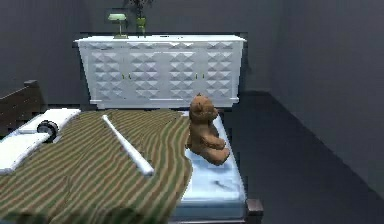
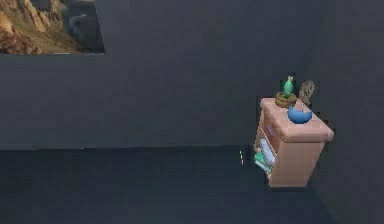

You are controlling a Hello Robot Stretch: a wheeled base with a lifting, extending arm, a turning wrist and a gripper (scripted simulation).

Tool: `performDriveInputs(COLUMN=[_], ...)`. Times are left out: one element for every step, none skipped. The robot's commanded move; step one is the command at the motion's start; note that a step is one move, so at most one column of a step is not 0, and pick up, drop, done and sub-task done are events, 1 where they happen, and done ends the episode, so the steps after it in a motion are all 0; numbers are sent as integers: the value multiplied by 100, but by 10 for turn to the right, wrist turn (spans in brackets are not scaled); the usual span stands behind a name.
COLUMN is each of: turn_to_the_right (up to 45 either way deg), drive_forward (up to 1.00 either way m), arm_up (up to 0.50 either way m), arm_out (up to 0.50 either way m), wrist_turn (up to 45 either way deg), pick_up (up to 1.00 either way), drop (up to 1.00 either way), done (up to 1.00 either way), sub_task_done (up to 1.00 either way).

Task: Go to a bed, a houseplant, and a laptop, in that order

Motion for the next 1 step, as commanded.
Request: performDriveInputs(turn_to_the_right=[0], drive_forward=[10], arm_up=[0], arm_out=[0], wrist_turn=[0], pick_up=[0], drop=[0], done=[0], sub_task_done=[0])
